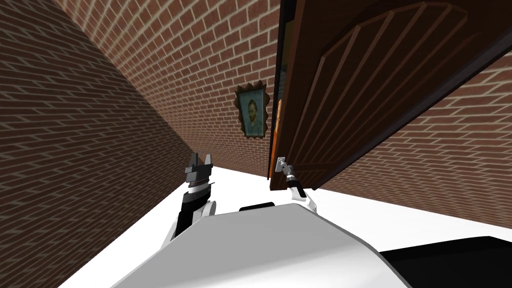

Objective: Pull the door open

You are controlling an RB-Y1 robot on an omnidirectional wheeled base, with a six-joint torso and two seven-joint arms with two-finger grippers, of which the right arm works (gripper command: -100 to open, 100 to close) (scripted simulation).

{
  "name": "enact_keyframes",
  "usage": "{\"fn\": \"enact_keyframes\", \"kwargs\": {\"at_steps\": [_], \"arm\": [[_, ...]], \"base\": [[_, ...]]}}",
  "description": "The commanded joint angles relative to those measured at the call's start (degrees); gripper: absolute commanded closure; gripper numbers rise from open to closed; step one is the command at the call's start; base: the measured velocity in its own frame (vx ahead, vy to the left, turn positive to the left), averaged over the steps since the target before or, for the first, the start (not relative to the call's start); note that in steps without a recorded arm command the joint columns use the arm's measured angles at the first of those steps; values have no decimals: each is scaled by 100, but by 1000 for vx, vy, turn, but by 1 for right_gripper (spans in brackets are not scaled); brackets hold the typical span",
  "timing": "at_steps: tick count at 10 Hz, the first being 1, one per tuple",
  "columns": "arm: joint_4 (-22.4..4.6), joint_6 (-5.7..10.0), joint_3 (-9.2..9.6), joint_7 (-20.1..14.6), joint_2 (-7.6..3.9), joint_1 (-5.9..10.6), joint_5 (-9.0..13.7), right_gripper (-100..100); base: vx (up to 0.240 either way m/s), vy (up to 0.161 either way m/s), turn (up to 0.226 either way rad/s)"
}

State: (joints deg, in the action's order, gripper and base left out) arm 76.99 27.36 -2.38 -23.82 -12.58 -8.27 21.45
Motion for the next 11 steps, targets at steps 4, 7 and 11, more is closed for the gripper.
{"fn": "enact_keyframes", "kwargs": {"at_steps": [4, 7, 11], "arm": [[37, 68, 75, -467, 26, 133, -5, 100], [21, -24, 14, -905, 7, 134, 33, 100], [4, -120, -49, -1383, -14, 135, 72, 100]], "base": [[-30, -13, 43], [-72, -37, 125], [-55, -28, 88]]}}
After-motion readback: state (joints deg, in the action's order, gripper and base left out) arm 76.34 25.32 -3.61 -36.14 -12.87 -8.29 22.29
